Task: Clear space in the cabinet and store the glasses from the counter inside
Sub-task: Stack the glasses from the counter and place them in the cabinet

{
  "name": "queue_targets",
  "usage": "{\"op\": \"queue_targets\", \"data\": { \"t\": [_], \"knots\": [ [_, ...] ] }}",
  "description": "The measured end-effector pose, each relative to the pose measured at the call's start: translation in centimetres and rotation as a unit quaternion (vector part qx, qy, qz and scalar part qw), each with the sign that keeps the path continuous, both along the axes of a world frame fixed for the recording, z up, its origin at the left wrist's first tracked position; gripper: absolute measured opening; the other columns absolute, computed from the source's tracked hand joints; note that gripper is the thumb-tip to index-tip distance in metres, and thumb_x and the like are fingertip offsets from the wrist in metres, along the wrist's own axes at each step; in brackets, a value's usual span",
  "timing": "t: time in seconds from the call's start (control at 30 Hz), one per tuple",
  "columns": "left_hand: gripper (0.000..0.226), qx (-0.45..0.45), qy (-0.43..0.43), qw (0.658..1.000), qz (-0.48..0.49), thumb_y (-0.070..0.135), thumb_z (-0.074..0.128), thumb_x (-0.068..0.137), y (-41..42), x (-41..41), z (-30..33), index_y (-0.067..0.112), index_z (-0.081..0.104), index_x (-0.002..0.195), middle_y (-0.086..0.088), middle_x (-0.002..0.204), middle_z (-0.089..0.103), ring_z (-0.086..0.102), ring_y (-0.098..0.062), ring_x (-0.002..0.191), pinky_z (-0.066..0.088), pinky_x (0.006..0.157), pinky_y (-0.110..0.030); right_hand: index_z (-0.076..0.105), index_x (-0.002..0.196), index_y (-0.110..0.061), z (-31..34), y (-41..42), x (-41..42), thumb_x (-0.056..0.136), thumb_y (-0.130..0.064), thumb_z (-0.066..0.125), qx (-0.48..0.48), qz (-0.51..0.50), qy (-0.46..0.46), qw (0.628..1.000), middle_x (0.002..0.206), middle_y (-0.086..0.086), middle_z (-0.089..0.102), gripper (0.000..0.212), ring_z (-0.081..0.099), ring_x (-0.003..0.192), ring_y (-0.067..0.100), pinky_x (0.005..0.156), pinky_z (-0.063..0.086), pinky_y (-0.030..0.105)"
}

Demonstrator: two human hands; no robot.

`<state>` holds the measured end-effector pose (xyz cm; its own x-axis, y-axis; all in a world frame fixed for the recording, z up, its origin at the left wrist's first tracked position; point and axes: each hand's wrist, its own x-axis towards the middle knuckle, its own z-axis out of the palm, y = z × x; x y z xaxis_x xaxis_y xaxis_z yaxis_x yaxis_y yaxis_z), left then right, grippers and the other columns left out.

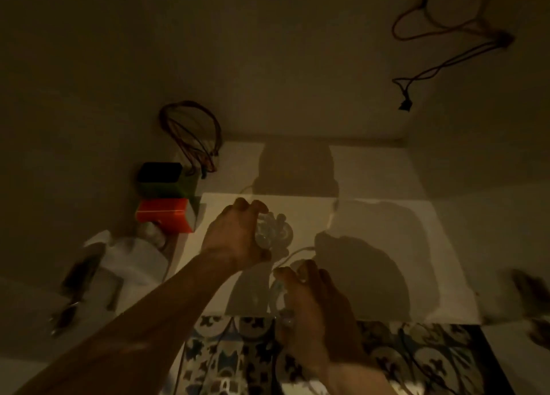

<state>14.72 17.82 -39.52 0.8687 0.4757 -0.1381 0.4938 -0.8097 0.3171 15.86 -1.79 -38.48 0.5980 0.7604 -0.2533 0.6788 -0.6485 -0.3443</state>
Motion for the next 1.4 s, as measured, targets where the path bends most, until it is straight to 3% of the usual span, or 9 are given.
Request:
{"op": "queue_targets", "data": {
  "t": [0.33,0.57,0.8,0.97,1.1,1.27,1.4],
  "knots": [
    [0.087,-0.011,-0.018,1.000,-0.007,0.056,0.089,0.054,2.9,6.0,-6.4,0.032,0.052,0.129,-0.001,0.117,0.054,0.062,-0.024,0.103,0.048,0.082,-0.032,0.030,0.146,-0.032,-5.6,3.2,3.3,0.080,-0.032,0.078,0.000,0.018,-0.042,0.999,0.139,0.001,0.032,0.081,0.040,0.123,0.024,0.094,0.052,0.039],
    [0.088,-0.011,0.002,1.000,-0.020,0.060,0.088,0.053,4.1,7.5,-7.2,0.031,0.053,0.128,-0.001,0.115,0.053,0.061,-0.027,0.106,0.051,0.089,-0.038,0.029,0.146,-0.033,-6.5,5.1,3.9,0.079,-0.040,0.077,-0.024,0.026,-0.030,0.999,0.138,0.002,0.031,0.083,0.038,0.126,0.026,0.094,0.050,0.040],
    [0.085,0.009,0.008,0.999,-0.034,0.057,0.089,0.053,4.6,7.8,-7.2,0.032,0.051,0.125,0.005,0.103,0.042,0.060,-0.026,0.104,0.050,0.082,-0.034,0.030,0.147,-0.033,-6.8,5.6,4.1,0.084,-0.033,0.076,-0.013,0.034,-0.041,0.999,0.141,0.003,0.030,0.078,0.038,0.127,0.026,0.095,0.050,0.040],
    [0.094,-0.011,0.009,0.999,-0.038,0.058,0.087,0.055,4.8,7.6,-7.8,0.034,0.043,0.135,-0.001,0.124,0.048,0.057,-0.028,0.115,0.051,0.090,-0.040,0.030,0.145,-0.032,-6.9,5.7,4.1,0.080,-0.038,0.076,-0.012,0.035,-0.045,0.998,0.139,0.002,0.031,0.080,0.039,0.125,0.026,0.092,0.051,0.040],
    [0.113,-0.045,-0.010,0.999,-0.028,0.072,0.079,0.058,5.4,6.7,-7.4,0.043,0.020,0.151,-0.004,0.137,0.044,0.056,-0.033,0.119,0.050,0.093,-0.043,0.028,0.145,-0.031,-7.2,6.2,3.8,0.080,-0.041,0.076,0.007,0.041,-0.055,0.998,0.141,0.005,0.033,0.082,0.040,0.123,0.027,0.093,0.051,0.041],
    [0.077,0.008,-0.090,0.996,0.016,0.066,0.056,0.086,7.1,4.2,-7.3,0.037,0.022,0.150,-0.007,0.133,0.052,0.059,-0.031,0.112,0.048,0.081,-0.039,0.030,0.145,-0.033,-7.6,7.3,3.6,0.078,-0.044,0.076,0.014,0.043,-0.047,0.998,0.142,0.004,0.033,0.082,0.038,0.126,0.027,0.094,0.051,0.041],
    [0.065,0.007,-0.116,0.992,0.047,0.061,0.047,0.094,8.3,2.4,-7.4,0.031,0.030,0.148,-0.008,0.136,0.054,0.060,-0.029,0.114,0.049,0.083,-0.039,0.030,0.149,-0.035,-7.9,8.2,3.2,0.077,-0.045,0.077,0.030,0.036,-0.039,0.998,0.147,0.003,0.031,0.086,0.038,0.128,0.028,0.099,0.048,0.040]
  ]
}}
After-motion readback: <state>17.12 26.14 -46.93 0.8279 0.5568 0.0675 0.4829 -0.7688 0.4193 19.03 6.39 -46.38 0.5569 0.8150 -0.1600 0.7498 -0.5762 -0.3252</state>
